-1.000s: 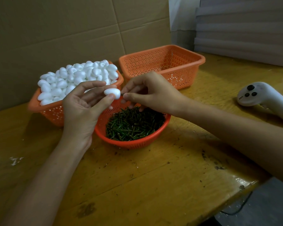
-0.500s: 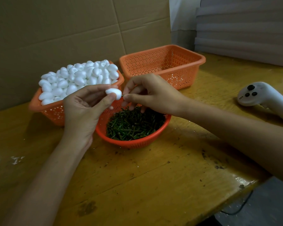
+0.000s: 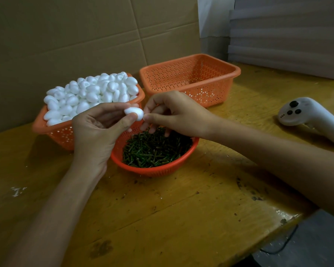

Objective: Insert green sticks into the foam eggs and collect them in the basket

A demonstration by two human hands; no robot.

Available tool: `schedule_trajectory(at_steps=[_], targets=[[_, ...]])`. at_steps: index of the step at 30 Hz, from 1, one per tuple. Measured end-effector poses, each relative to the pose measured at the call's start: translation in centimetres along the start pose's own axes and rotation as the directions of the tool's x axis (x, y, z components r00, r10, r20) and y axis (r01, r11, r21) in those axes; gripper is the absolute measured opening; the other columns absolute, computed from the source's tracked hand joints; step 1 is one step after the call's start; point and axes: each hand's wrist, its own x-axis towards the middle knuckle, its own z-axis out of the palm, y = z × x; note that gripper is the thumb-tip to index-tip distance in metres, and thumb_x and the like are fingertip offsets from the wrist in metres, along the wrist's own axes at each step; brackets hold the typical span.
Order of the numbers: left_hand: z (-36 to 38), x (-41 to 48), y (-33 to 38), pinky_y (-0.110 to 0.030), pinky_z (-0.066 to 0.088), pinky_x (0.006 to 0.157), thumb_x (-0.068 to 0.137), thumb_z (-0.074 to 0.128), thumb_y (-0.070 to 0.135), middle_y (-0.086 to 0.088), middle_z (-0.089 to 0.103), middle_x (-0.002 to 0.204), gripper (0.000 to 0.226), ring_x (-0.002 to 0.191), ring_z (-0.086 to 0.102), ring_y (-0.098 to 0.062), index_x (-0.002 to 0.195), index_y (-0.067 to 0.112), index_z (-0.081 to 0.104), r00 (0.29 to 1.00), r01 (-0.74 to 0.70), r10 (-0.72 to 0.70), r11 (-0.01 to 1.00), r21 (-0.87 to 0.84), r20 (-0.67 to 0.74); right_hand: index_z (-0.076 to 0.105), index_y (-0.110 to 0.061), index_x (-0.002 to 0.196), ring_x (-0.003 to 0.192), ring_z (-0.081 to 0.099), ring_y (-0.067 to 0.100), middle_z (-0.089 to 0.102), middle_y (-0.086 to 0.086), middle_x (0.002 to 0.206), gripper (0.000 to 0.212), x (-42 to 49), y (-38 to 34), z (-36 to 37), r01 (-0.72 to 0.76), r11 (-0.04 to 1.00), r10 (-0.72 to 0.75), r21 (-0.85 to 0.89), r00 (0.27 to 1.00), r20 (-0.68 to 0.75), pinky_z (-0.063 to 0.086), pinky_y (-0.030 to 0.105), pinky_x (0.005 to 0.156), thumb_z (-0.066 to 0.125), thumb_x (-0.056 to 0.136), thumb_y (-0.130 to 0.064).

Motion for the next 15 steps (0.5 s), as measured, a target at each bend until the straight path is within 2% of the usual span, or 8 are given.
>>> schedule_trajectory(at_steps=[7,11,15], targets=[[0.01,-0.02,-0.11,-0.022,0.061,0.076,0.081,0.089,0.015,-0.001,0.082,0.101,0.022,0.095,0.08,-0.02,0.099,0.025,0.082,1.0,-0.024,0.024,1.0,0.02,0.013,0.065,-0.006,0.102,0.084,0.078,0.019,0.081,0.001,0.092,0.007,0.2,0.32,0.05,-0.007,1.0,0.008,-0.02,0.999,0.034,0.061,0.031,0.059,0.066,0.101,-0.013],[0.12,-0.09,-0.16,-0.023,0.06,0.077,0.083,0.087,0.01,-0.001,0.082,0.101,0.025,0.096,0.08,-0.02,0.107,0.014,0.079,0.999,-0.024,0.022,0.999,0.048,0.045,0.07,-0.005,0.1,0.08,0.078,0.016,0.081,0.0,0.089,0.01,0.37,0.43,-0.02,-0.017,0.996,0.021,-0.082,0.998,0.056,0.063,0.033,0.066,0.071,0.098,-0.015],[0.21,-0.03,0.08,-0.021,0.061,0.076,0.08,0.087,0.006,0.003,0.082,0.099,0.031,0.093,0.079,-0.015,0.108,0.016,0.077,0.998,-0.041,0.038,0.996,0.074,0.043,0.075,-0.009,0.093,0.072,0.077,0.011,0.08,-0.004,0.082,0.011,0.37,0.44,-0.02,-0.031,0.994,0.041,-0.105,0.995,0.096,0.056,0.018,0.071,0.075,0.095,-0.02]])
